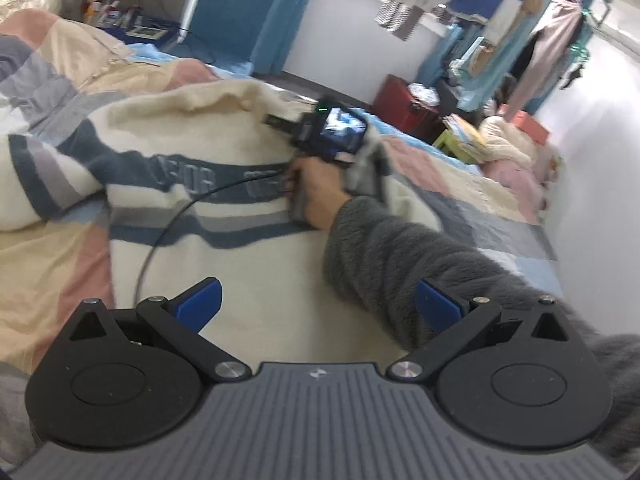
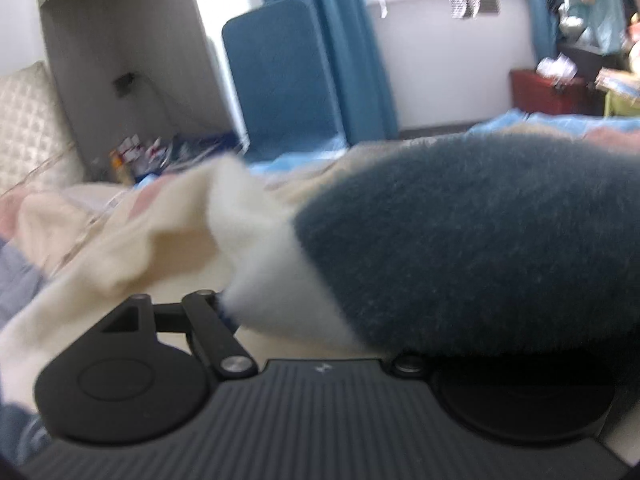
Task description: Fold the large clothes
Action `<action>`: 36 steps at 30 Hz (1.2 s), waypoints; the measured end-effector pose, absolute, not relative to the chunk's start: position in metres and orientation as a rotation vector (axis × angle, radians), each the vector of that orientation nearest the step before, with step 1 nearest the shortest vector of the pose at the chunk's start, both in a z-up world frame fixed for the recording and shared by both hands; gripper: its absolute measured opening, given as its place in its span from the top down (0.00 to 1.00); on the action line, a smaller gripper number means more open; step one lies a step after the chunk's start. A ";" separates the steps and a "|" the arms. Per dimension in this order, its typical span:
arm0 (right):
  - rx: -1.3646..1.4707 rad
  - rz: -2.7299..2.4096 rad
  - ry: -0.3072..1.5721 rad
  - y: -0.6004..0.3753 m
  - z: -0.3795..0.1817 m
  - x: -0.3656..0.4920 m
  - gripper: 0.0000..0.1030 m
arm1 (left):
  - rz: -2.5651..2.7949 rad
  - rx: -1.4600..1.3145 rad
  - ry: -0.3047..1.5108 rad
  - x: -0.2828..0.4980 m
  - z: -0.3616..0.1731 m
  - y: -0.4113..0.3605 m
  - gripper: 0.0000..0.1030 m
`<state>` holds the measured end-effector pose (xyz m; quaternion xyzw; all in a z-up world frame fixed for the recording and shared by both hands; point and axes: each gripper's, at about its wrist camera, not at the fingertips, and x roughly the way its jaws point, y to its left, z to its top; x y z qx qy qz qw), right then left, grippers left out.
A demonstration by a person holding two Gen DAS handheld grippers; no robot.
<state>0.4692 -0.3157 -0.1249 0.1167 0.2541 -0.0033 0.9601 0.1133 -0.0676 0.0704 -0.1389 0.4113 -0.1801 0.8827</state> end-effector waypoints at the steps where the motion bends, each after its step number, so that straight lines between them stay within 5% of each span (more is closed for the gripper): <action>1: 0.234 -0.030 0.523 -0.318 -0.127 0.477 0.25 | -0.340 -0.273 0.852 0.120 0.063 -0.067 0.00; 18: 0.249 -0.053 0.509 -0.328 -0.140 0.521 0.25 | -0.117 -0.241 0.741 0.207 -0.044 -0.015 0.00; 36: 0.272 0.018 0.543 -0.350 -0.112 0.350 0.25 | -0.020 -0.102 0.792 0.182 -0.113 -0.006 0.00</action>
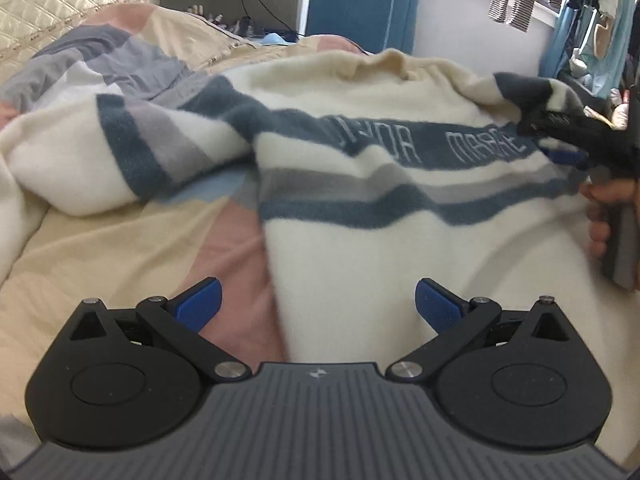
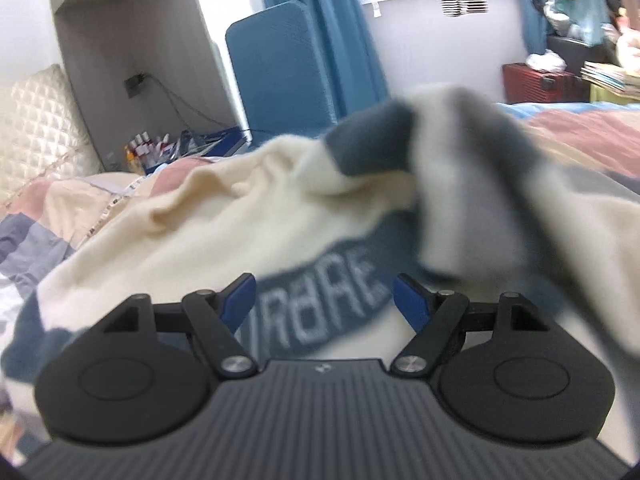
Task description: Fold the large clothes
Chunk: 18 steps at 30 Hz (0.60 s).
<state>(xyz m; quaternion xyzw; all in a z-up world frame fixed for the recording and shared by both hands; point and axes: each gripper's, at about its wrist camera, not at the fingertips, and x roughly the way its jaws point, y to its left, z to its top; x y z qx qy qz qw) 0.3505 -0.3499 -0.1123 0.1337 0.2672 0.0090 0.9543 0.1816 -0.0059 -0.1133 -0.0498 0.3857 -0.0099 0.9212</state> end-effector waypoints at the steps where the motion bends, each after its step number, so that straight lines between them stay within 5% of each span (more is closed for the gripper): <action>1: 0.266 0.005 0.551 -0.358 -0.111 0.343 0.25 | -0.021 -0.119 0.786 0.180 -0.113 -0.006 0.00; 11: 0.307 -0.156 0.511 -0.448 -0.101 0.300 0.25 | 0.038 -0.314 0.797 0.178 -0.110 0.003 0.00; 18: 0.060 -0.242 0.552 -0.456 -0.114 0.297 0.25 | 0.060 -0.318 0.797 0.181 -0.113 -0.002 0.00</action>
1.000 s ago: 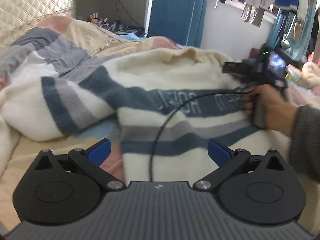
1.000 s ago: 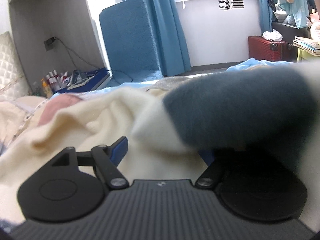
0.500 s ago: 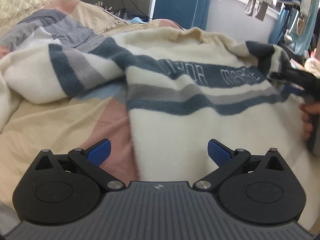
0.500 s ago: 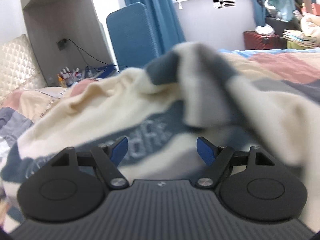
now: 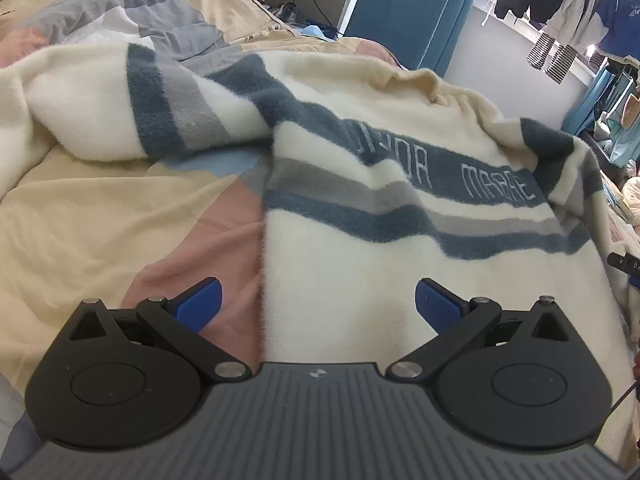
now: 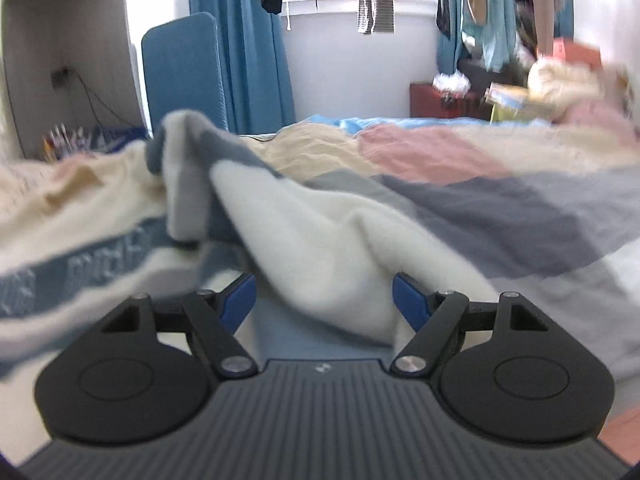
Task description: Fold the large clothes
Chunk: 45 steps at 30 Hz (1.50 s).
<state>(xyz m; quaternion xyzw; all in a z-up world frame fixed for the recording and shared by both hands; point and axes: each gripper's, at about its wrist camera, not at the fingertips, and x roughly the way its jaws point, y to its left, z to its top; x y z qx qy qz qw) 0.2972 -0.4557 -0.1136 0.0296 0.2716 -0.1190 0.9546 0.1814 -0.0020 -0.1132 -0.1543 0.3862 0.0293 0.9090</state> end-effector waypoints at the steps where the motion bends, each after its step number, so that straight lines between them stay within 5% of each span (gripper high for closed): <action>1: 0.005 -0.273 0.548 -0.454 -0.115 0.299 0.25 | 0.059 -0.318 0.796 0.182 -0.114 -0.002 0.00; 13: -0.179 -0.574 0.407 -0.506 -0.120 0.284 0.25 | 0.044 -0.321 0.834 0.194 -0.123 0.005 0.00; 22: 0.109 -0.500 0.480 -0.561 -0.136 0.268 0.26 | 0.028 -0.318 0.845 0.202 -0.126 0.004 0.00; 24: 0.149 -0.475 0.473 -0.558 -0.135 0.264 0.35 | 0.015 -0.323 0.854 0.204 -0.126 0.005 0.00; 26: 0.168 -0.453 0.478 -0.556 -0.128 0.266 0.81 | 0.006 -0.328 0.858 0.206 -0.124 0.005 0.00; 28: 0.154 -0.441 0.488 -0.551 -0.118 0.268 0.89 | -0.004 -0.348 0.862 0.207 -0.123 0.008 0.00; 45: 0.246 -0.402 0.275 -0.546 0.123 0.242 0.91 | -0.079 -0.410 0.839 0.198 -0.106 0.022 0.00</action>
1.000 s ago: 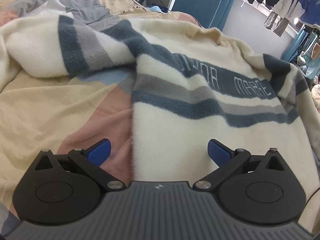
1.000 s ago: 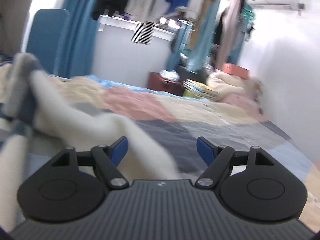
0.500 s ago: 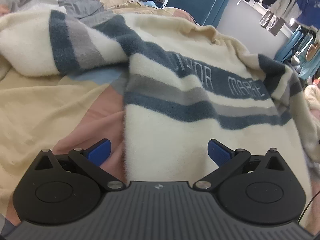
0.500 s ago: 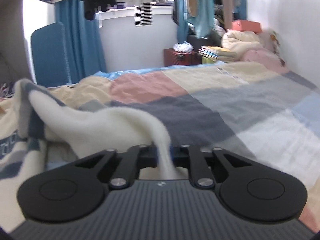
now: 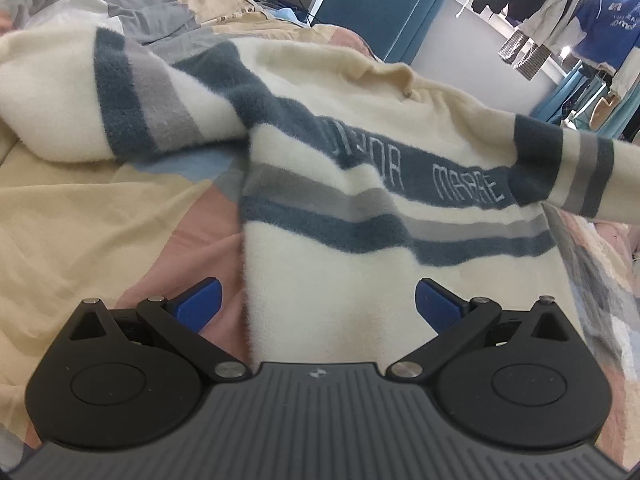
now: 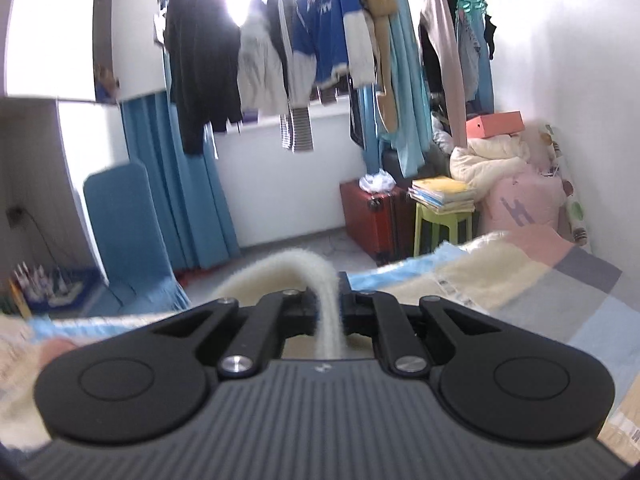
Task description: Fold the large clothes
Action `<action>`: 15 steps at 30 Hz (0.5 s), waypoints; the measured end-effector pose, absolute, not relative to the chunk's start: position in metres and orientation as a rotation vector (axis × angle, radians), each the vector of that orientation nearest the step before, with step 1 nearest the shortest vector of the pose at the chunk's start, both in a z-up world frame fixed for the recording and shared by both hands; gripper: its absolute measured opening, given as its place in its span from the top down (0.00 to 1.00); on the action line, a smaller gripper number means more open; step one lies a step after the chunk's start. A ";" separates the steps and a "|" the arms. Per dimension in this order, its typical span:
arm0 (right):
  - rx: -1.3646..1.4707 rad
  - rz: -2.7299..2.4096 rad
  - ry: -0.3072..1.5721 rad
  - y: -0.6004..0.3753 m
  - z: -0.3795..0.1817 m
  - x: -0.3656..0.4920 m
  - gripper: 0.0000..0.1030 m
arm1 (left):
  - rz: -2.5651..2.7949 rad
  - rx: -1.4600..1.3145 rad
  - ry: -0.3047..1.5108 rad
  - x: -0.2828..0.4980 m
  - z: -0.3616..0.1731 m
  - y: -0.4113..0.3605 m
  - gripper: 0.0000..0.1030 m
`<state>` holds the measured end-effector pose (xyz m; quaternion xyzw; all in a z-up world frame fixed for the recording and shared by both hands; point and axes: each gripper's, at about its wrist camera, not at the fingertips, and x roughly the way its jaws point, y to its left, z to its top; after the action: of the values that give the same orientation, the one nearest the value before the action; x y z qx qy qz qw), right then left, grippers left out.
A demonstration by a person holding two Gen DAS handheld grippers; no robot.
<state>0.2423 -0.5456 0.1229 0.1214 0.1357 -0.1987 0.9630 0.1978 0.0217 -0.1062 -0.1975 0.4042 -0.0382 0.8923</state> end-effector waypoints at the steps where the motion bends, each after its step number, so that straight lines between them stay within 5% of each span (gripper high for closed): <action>1: 0.261 -0.390 0.280 -0.540 0.130 0.241 0.91 | -0.083 -0.414 0.835 0.197 -0.104 0.023 0.00; 8: 0.201 -0.155 0.328 -0.433 0.139 0.218 0.91 | -0.095 -0.469 0.805 0.188 -0.094 0.040 0.00; 15: 0.029 0.084 0.461 -0.298 0.091 0.193 0.91 | -0.115 -0.534 0.781 0.177 -0.087 0.060 0.00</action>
<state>0.1930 -0.2984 0.0914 0.0144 0.2283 0.0418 0.9726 0.1768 0.0603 -0.0872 -0.2572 0.3757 -0.0555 0.8886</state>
